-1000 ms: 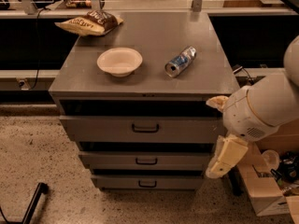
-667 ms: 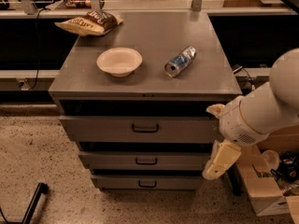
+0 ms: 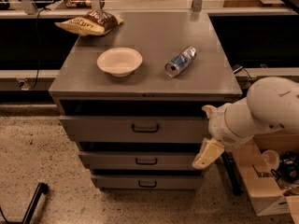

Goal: Open top drawer

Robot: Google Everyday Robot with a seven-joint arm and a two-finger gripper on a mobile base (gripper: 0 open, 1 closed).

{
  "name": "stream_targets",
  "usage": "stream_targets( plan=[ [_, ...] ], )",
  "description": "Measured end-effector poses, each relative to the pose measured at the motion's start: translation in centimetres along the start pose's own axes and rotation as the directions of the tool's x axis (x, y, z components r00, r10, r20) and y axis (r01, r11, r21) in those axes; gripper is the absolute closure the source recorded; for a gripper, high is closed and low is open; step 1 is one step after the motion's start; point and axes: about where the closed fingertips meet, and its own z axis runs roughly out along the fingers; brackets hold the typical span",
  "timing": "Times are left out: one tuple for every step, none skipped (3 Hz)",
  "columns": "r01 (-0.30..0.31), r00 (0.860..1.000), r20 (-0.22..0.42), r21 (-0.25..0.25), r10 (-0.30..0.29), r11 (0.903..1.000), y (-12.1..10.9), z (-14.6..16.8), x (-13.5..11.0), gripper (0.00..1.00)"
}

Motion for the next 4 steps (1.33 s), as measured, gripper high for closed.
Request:
stream_targets(
  plan=[
    [0.019, 1.000, -0.010, 0.031, -0.018, 0.9993, -1.8, 3.1, -0.1, 0.00],
    [0.033, 0.999, -0.012, 0.052, -0.032, 0.9981, -3.0, 5.9, -0.3, 0.00],
    [0.048, 0.999, -0.014, 0.065, -0.047, 0.9967, -4.3, 7.8, -0.5, 0.00],
    [0.057, 0.998, 0.010, 0.051, -0.057, 0.9971, -4.9, 9.4, -0.5, 0.01]
  ],
)
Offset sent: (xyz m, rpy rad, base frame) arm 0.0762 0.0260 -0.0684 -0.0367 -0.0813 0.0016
